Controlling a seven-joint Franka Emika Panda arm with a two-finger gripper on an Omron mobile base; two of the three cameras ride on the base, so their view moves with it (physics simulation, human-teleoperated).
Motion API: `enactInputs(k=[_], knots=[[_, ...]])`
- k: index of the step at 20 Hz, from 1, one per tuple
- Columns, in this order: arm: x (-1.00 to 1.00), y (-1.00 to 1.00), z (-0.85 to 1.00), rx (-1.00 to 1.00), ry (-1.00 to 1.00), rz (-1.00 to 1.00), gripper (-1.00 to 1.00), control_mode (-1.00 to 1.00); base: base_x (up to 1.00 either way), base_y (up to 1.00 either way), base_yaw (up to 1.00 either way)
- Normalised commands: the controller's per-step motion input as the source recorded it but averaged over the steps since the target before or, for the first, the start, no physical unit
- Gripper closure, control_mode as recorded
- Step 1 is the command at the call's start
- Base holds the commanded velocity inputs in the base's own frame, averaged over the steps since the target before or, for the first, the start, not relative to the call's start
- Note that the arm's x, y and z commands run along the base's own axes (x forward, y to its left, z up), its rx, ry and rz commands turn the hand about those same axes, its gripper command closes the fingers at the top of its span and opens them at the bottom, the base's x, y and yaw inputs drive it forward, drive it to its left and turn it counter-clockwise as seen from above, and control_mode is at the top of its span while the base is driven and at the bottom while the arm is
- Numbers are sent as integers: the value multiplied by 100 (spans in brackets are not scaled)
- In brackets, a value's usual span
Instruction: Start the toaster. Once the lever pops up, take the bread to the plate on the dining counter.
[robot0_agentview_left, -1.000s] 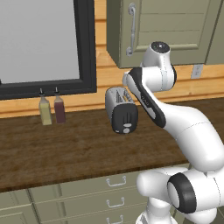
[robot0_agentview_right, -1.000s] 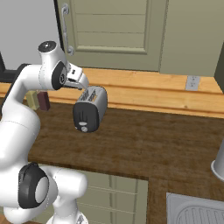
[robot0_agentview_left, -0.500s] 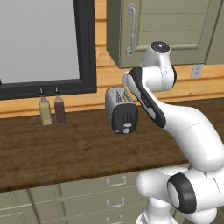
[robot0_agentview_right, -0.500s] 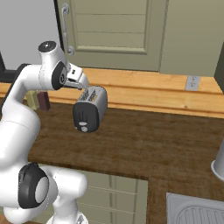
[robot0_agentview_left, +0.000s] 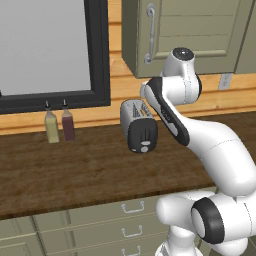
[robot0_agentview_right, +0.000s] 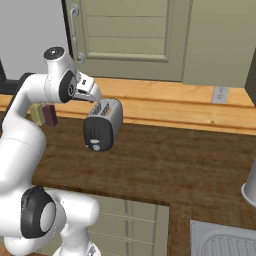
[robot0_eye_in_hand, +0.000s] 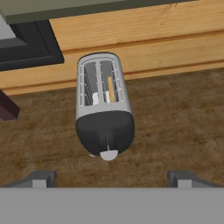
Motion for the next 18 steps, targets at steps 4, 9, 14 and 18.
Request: enactInputs(k=[4,9,14,18], knots=[[0,0,0,0,0,0,-100,-100,0,0,0],[0,0,0,0,0,0,-100,-100,0,0,0],[0,0,0,0,0,0,-100,-100,0,0,0],[0,0,0,0,0,0,-100,-100,0,0,0]])
